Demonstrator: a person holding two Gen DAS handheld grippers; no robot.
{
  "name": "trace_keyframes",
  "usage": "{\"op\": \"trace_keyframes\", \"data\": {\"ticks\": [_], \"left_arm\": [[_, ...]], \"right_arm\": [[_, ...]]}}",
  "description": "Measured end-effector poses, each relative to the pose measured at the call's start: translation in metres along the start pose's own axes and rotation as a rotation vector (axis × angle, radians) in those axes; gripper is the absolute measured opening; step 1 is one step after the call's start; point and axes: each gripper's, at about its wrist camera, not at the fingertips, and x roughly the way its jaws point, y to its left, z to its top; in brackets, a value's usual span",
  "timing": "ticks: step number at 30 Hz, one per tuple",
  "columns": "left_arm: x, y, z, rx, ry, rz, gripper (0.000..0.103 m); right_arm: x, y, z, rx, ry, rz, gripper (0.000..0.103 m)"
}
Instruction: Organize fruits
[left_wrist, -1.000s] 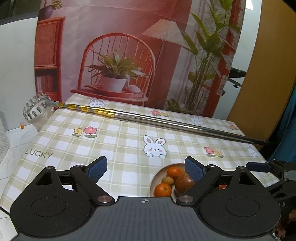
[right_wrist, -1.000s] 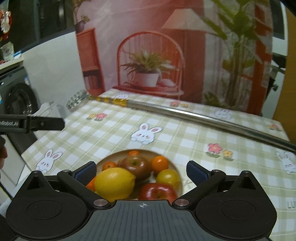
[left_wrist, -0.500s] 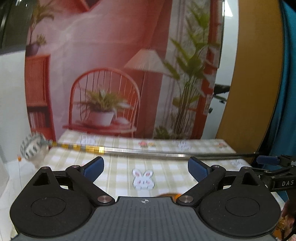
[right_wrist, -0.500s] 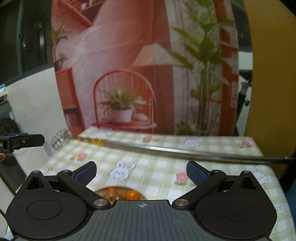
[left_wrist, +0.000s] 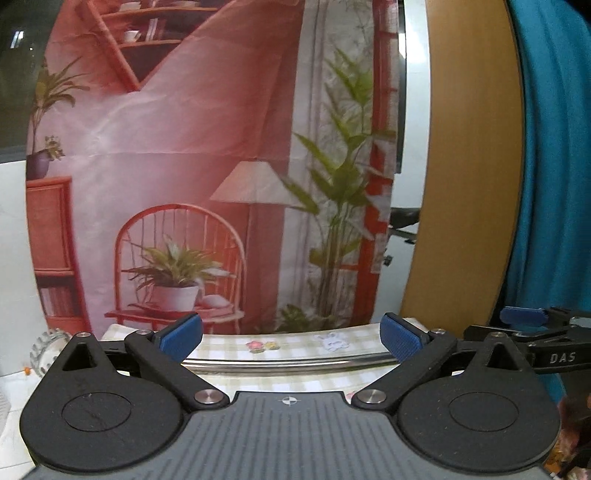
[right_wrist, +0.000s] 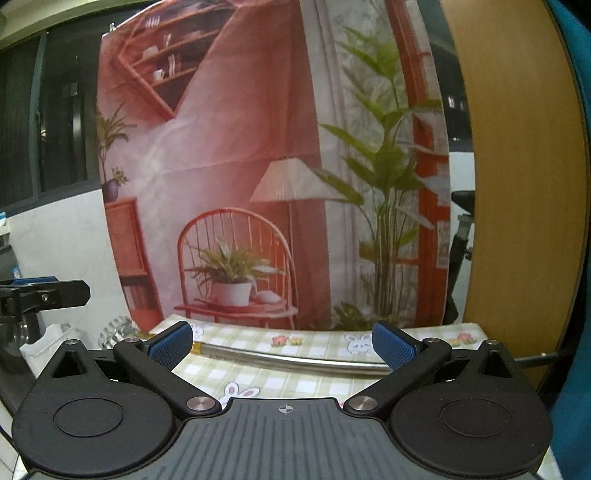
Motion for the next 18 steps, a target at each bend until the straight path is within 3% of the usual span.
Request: {"op": "trace_keyframes", "data": {"ticks": [18], "left_arm": [[-0.015, -0.009, 0.005, 0.028, -0.030, 0.028, 0.103]], "right_arm": [[-0.011, 0.008, 0.006, -0.027, -0.039, -0.023, 0.103]]}}
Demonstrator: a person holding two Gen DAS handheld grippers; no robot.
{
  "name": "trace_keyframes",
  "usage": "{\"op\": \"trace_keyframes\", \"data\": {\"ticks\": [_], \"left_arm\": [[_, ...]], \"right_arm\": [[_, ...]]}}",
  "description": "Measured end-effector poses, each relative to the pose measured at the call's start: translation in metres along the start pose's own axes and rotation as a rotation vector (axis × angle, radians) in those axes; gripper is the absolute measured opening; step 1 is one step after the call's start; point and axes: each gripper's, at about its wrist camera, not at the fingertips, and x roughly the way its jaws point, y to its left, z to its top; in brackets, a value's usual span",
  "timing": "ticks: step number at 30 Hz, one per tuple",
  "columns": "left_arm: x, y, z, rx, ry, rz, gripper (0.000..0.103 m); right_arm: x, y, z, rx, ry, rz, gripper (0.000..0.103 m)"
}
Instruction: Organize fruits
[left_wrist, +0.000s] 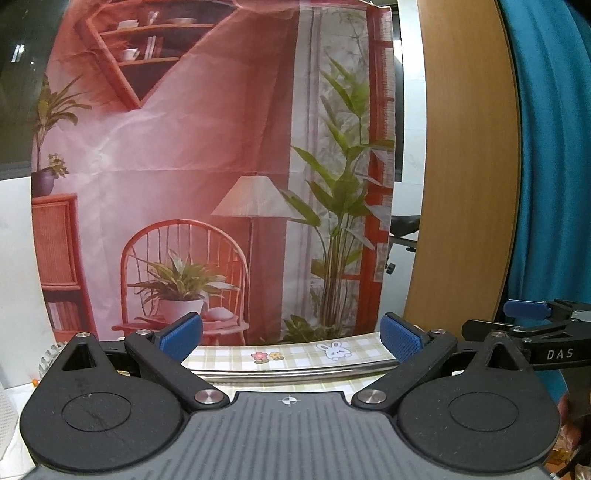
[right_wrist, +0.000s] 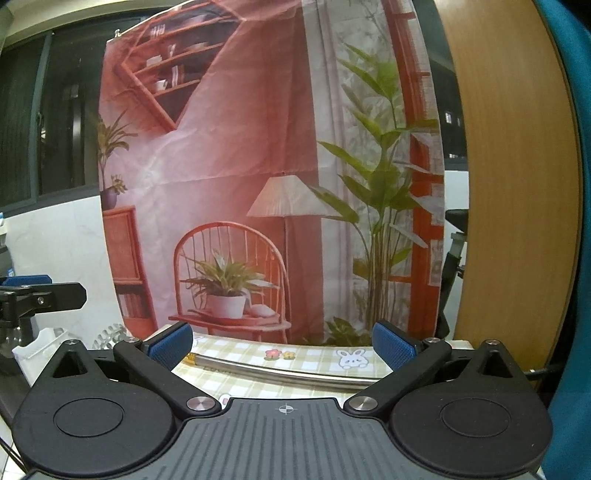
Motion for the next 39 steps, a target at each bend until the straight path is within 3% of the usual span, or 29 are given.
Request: {"op": "trace_keyframes", "data": {"ticks": [39], "left_arm": [[-0.0051, 0.0001, 0.0039, -0.017, 0.002, -0.001, 0.103]], "right_arm": [[-0.0019, -0.0011, 0.0011, 0.003, -0.005, -0.004, 0.103]]}}
